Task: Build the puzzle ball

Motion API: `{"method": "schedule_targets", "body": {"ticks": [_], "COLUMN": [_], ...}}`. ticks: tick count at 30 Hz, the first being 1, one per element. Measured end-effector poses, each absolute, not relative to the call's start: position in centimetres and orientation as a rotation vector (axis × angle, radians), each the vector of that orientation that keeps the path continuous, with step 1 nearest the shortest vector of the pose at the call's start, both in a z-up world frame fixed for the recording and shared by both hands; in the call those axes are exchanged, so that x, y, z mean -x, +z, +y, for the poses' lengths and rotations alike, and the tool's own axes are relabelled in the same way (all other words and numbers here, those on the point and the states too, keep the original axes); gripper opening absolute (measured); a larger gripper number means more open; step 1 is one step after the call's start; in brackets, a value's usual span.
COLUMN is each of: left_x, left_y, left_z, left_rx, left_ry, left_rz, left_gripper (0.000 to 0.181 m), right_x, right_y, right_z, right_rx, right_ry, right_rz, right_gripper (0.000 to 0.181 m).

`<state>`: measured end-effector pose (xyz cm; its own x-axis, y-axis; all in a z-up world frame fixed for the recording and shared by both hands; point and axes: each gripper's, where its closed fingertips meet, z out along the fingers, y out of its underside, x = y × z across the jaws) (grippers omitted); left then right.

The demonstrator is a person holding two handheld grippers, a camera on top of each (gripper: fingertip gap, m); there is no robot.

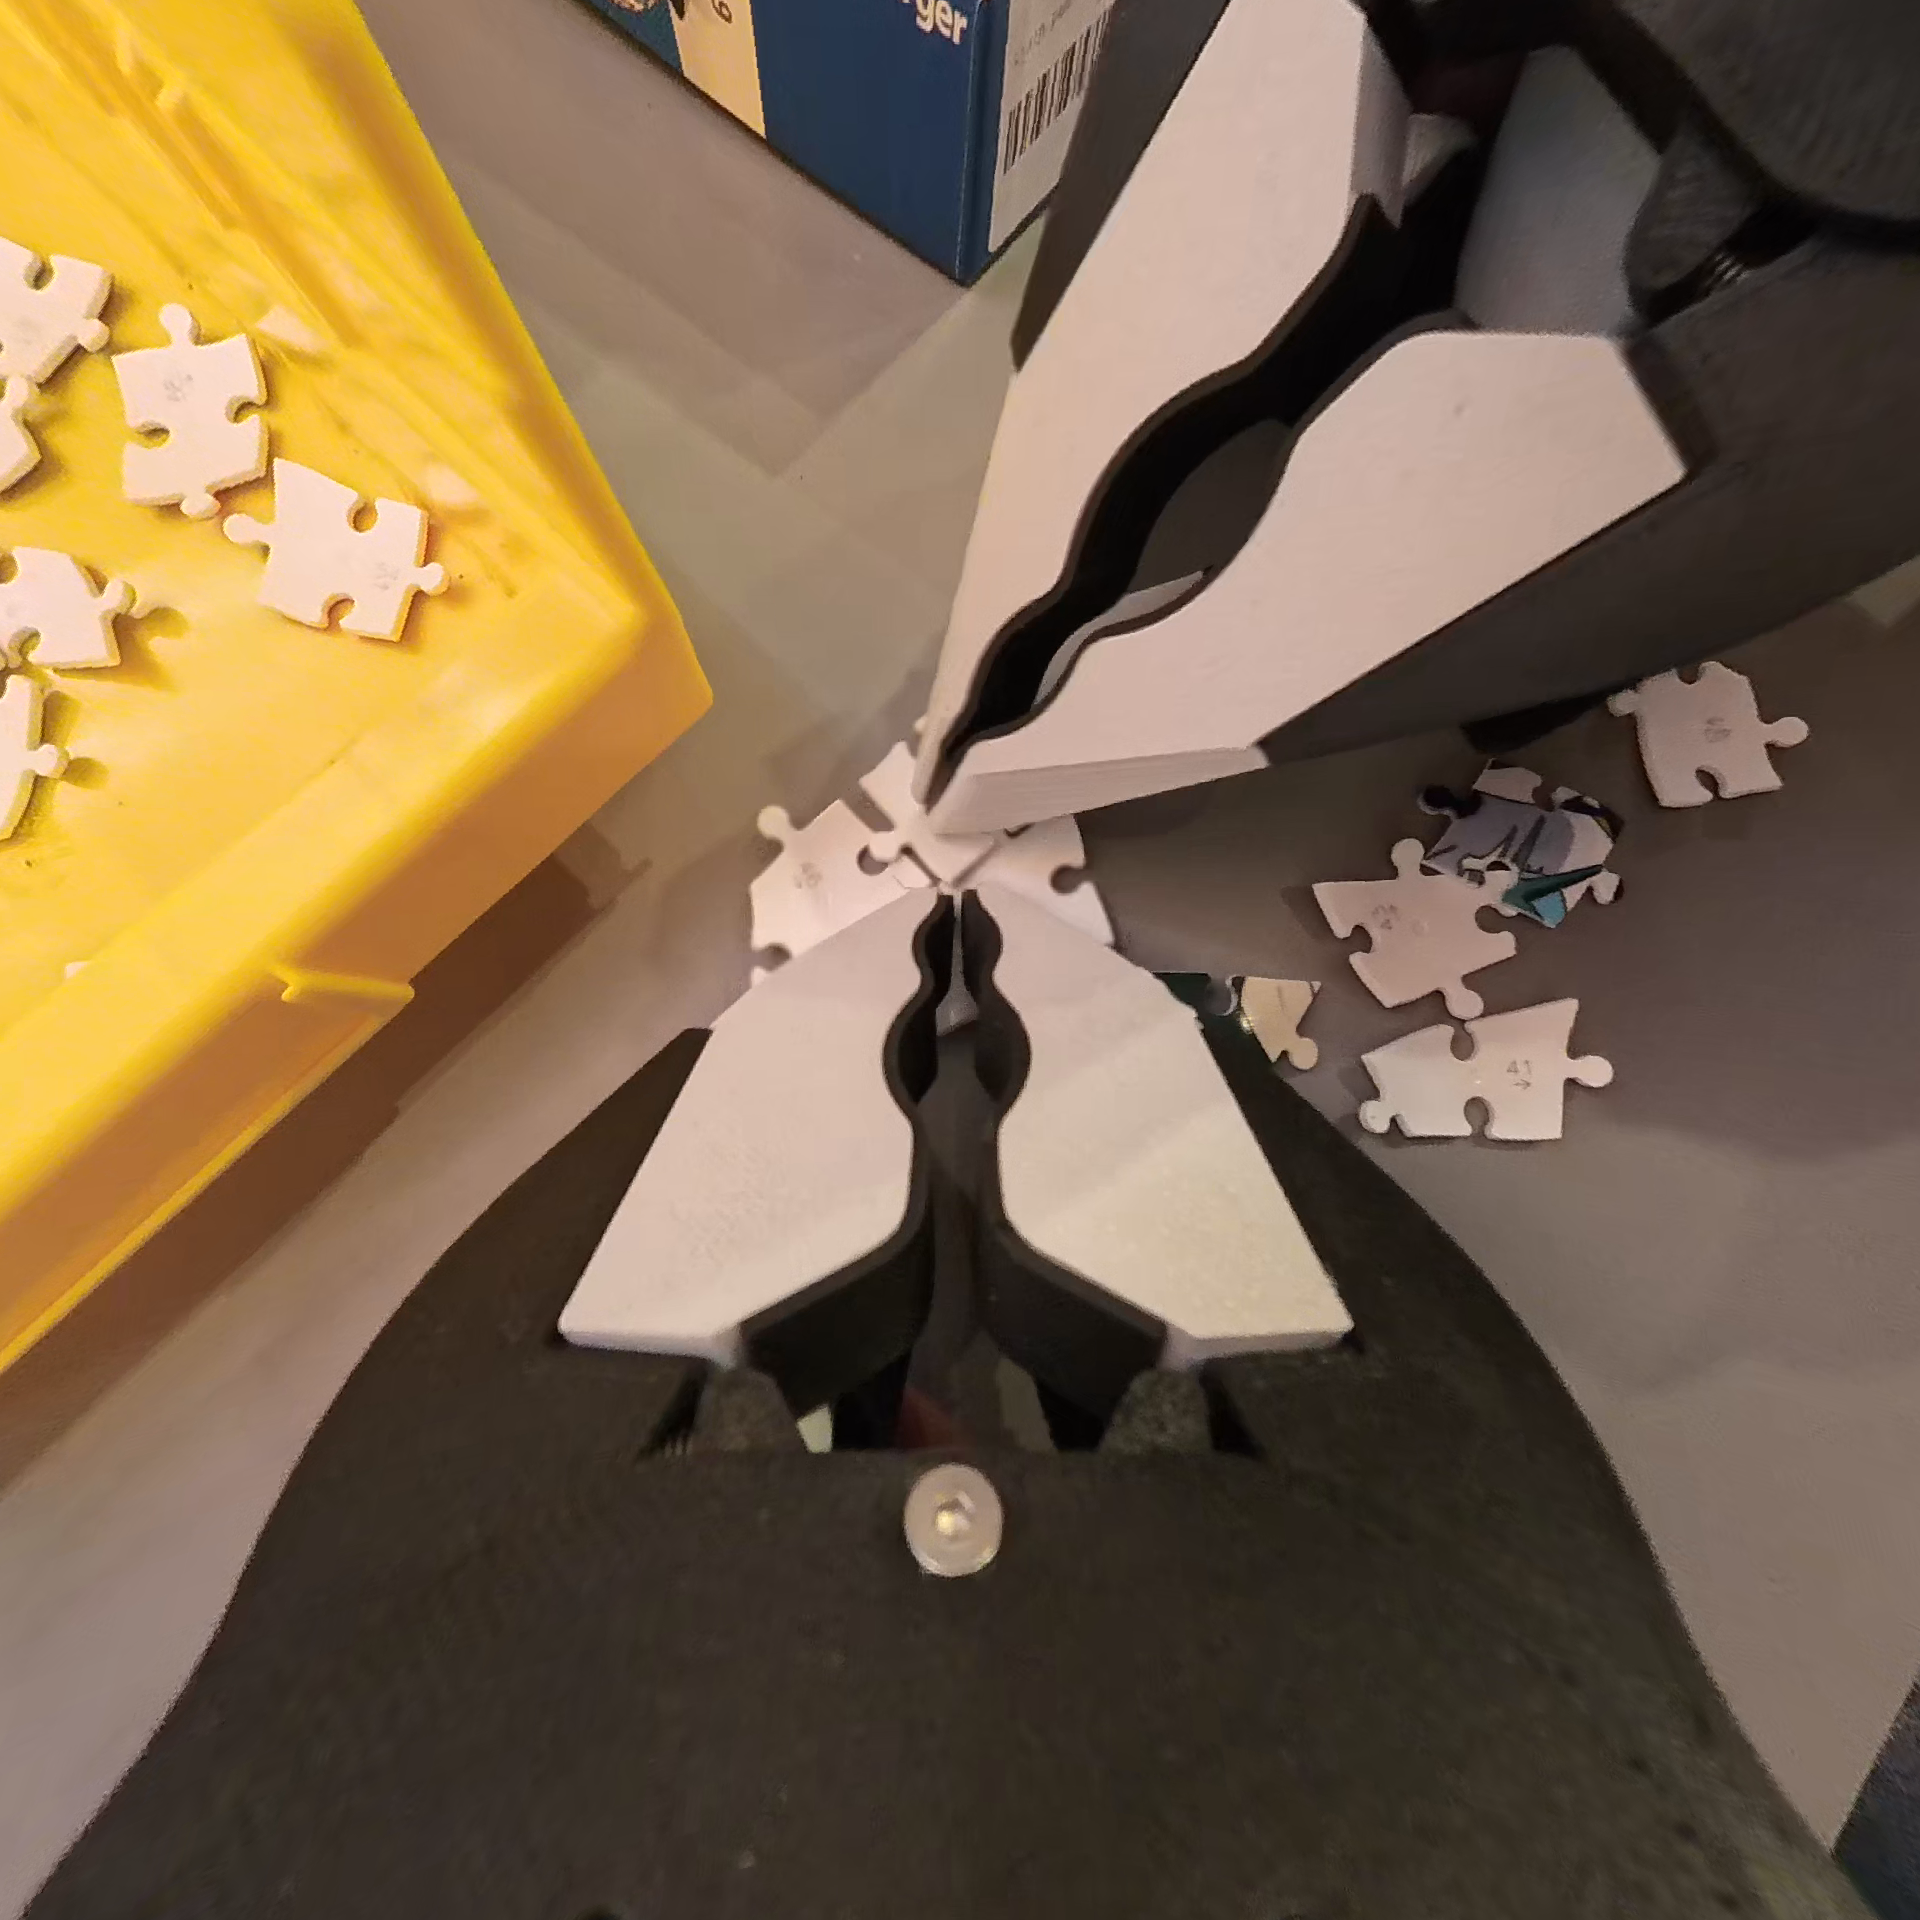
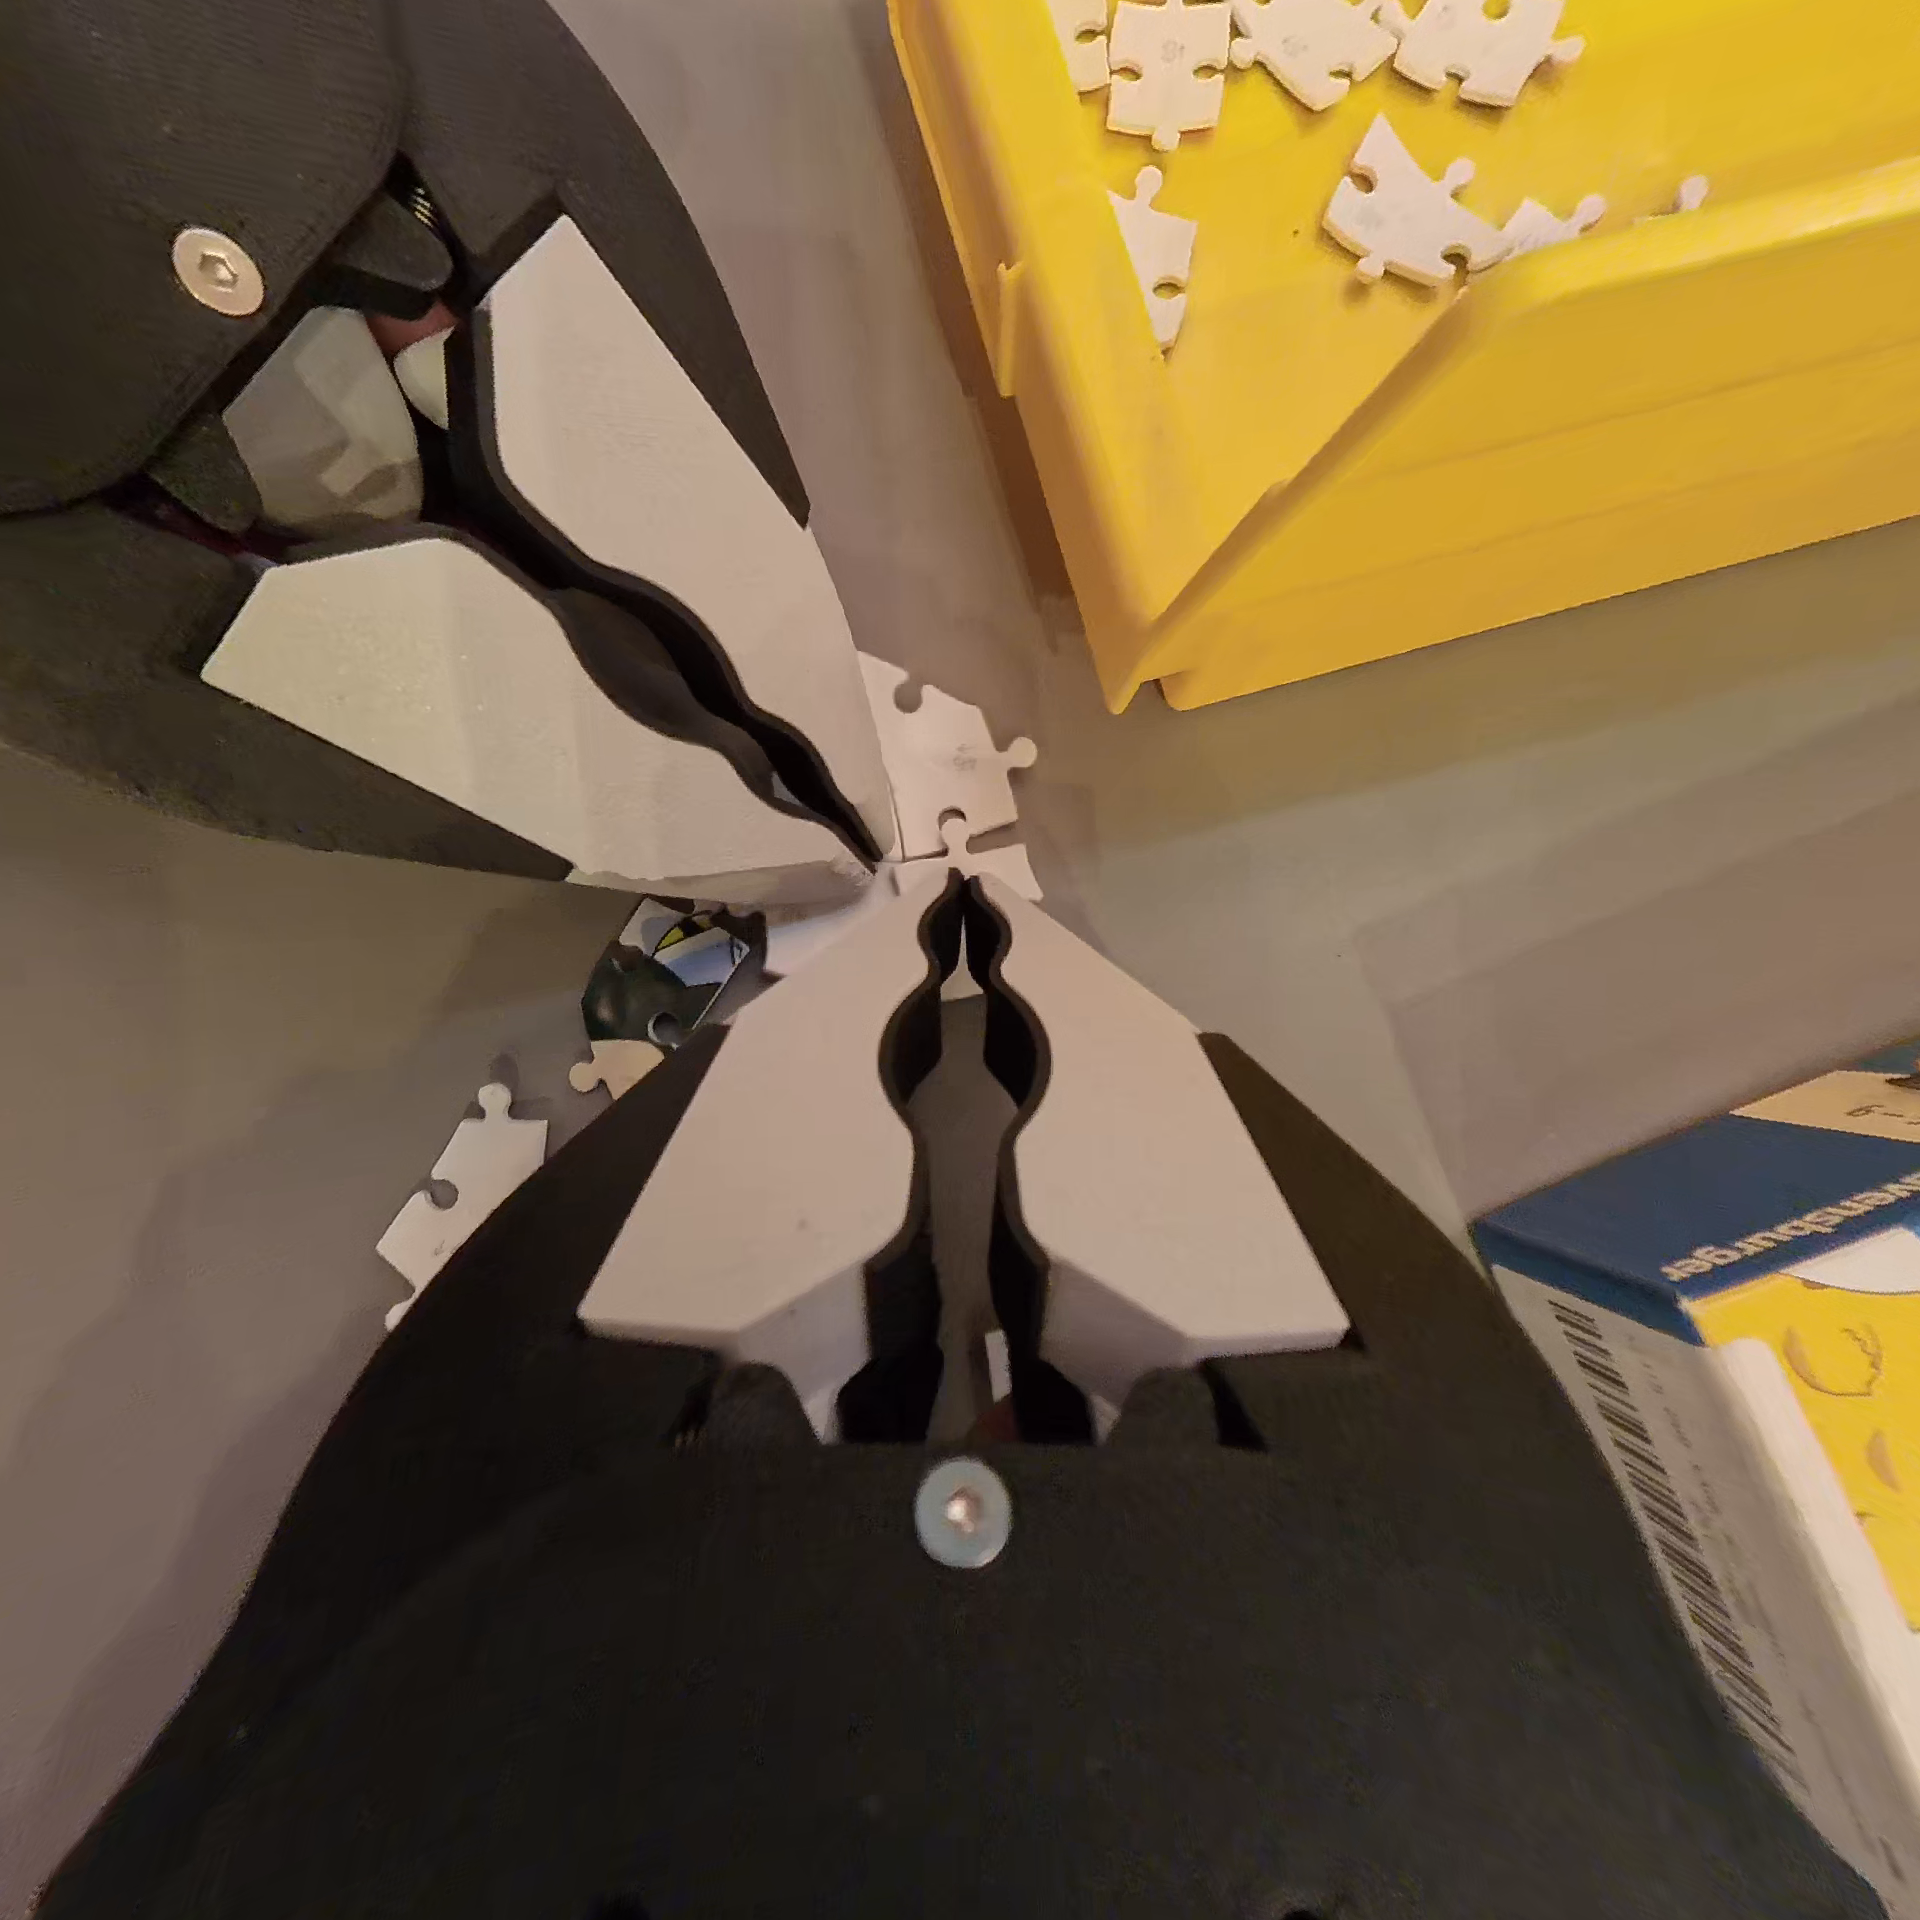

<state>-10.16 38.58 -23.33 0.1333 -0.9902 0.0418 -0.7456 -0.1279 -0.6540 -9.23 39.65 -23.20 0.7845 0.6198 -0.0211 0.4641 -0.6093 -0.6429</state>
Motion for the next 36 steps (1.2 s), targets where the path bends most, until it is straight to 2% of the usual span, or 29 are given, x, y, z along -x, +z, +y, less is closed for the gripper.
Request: {"method": "schedule_targets", "body": {"ticks": [22,24,27,32,36], "left_x": [10.4,10.9,12.4,12.5,11.6], "left_y": [-22.4,-21.7,-21.8,-23.1,-23.1], "left_z": [39.2,39.9,41.2,40.4,40.1], "left_rx": [1.906,1.918,1.983,2.113,2.182], "left_ry": [-0.658,-0.648,-0.57,-0.705,-0.828], "left_rz": [1.627,1.57,1.504,1.474,1.44], "left_gripper": [0.001,0.005,0.024,0.03,0.026], "right_x": [9.9,9.9,9.9,9.9,9.9], "right_y": [-23.2,-23.2,-23.2,-23.2,-23.2], "right_z": [39.3,39.3,39.3,39.2,39.2], "right_rx": [2.316,2.312,2.3,2.278,2.267], "right_ry": [0.431,0.441,0.435,0.433,0.44], "right_rz": [-0.872,-0.875,-0.874,-0.883,-0.884], "right_gripper": [0.0,0.0,0.0,0.0,0.0]}}
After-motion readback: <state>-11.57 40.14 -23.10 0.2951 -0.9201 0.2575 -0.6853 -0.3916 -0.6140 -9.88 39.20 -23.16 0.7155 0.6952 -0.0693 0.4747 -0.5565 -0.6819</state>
